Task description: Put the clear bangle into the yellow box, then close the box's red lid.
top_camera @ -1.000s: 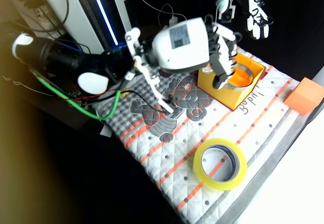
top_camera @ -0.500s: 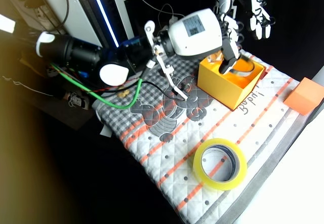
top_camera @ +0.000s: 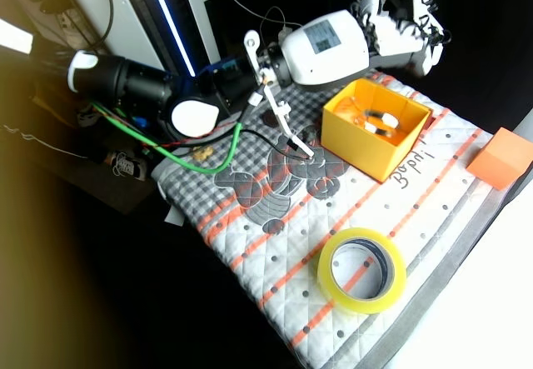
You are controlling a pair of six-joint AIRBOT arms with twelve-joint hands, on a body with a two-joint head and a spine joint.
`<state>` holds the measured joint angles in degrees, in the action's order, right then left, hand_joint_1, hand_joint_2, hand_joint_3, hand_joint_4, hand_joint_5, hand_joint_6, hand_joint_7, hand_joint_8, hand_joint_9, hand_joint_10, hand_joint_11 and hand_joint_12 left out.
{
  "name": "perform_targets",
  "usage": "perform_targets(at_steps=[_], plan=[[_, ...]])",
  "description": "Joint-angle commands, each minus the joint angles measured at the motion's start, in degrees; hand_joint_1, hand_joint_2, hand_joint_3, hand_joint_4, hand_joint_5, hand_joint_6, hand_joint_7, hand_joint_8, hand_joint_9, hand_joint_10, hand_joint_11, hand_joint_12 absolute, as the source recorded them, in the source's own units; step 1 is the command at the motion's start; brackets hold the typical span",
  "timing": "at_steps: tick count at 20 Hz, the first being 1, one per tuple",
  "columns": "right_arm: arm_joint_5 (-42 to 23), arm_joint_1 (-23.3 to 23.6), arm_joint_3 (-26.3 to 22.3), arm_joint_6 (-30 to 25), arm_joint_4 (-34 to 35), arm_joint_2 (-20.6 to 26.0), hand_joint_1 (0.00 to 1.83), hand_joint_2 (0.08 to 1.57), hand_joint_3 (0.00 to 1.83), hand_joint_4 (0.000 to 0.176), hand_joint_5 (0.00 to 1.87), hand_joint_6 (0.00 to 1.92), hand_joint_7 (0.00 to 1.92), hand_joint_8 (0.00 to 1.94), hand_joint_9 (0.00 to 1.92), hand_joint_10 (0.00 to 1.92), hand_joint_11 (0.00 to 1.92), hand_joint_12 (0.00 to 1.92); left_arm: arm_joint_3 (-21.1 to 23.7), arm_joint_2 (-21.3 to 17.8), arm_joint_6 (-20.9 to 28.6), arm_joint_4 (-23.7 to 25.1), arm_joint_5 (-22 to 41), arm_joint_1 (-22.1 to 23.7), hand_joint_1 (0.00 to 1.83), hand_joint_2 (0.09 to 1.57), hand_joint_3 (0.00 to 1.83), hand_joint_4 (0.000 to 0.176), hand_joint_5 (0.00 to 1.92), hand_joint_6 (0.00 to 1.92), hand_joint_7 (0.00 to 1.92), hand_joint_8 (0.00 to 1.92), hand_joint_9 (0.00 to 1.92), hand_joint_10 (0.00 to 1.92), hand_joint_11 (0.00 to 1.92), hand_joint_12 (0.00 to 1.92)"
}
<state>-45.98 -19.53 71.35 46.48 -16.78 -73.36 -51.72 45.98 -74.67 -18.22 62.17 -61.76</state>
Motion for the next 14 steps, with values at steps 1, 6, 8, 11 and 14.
perform_targets(at_steps=[1, 6, 8, 11, 14], plan=[[-6.44, 0.82, -0.13, -0.07, 1.27, 0.18, 0.11, 1.2, 0.0, 0.084, 0.1, 0.0, 0.22, 0.0, 0.31, 0.0, 0.0, 1.1, -0.27, 0.22, 0.77, 0.36, 6.85, 0.66, 0.32, 1.23, 0.0, 0.139, 0.45, 0.0, 0.38, 0.0, 0.39, 0.0, 0.01, 0.66], [-9.38, -0.06, -0.98, -0.08, 5.13, 4.98, 0.03, 1.13, 0.0, 0.119, 0.11, 0.01, 0.14, 0.01, 0.12, 0.0, 0.0, 0.52, -0.24, -0.29, 4.55, 1.23, 8.06, 0.52, 0.32, 1.23, 0.0, 0.132, 0.42, 0.0, 0.44, 0.0, 0.43, 0.0, 0.0, 0.66], [-13.49, -3.11, -2.22, -0.09, 8.86, 9.59, 0.03, 1.11, 0.0, 0.115, 0.07, 0.0, 0.23, 0.01, 0.15, 0.01, 0.0, 0.07, 0.79, -1.69, 5.75, 2.43, 9.68, -0.07, 0.31, 1.25, 0.0, 0.124, 0.41, 0.0, 0.42, 0.0, 0.39, 0.0, 0.0, 0.51], [-20.16, -8.35, -4.24, -0.09, 13.17, 14.08, 0.16, 1.09, 0.01, 0.152, 0.19, 0.01, 0.2, 0.0, 0.13, 0.0, 0.01, 0.21, 3.63, -4.77, 5.79, 3.86, 12.64, -2.91, 0.4, 1.24, 0.0, 0.114, 0.45, 0.0, 0.46, 0.0, 0.45, 0.01, 0.0, 0.64], [-26.8, -13.93, -7.09, -0.07, 16.24, 17.08, 0.19, 1.1, 0.0, 0.137, 0.21, 0.0, 0.31, 0.01, 0.16, 0.01, 0.0, 0.07, 5.17, -6.76, 10.34, 7.45, 14.12, -5.62, 0.4, 1.27, 0.0, 0.061, 0.5, 0.0, 0.53, 0.0, 0.5, 0.0, 0.0, 0.81]])
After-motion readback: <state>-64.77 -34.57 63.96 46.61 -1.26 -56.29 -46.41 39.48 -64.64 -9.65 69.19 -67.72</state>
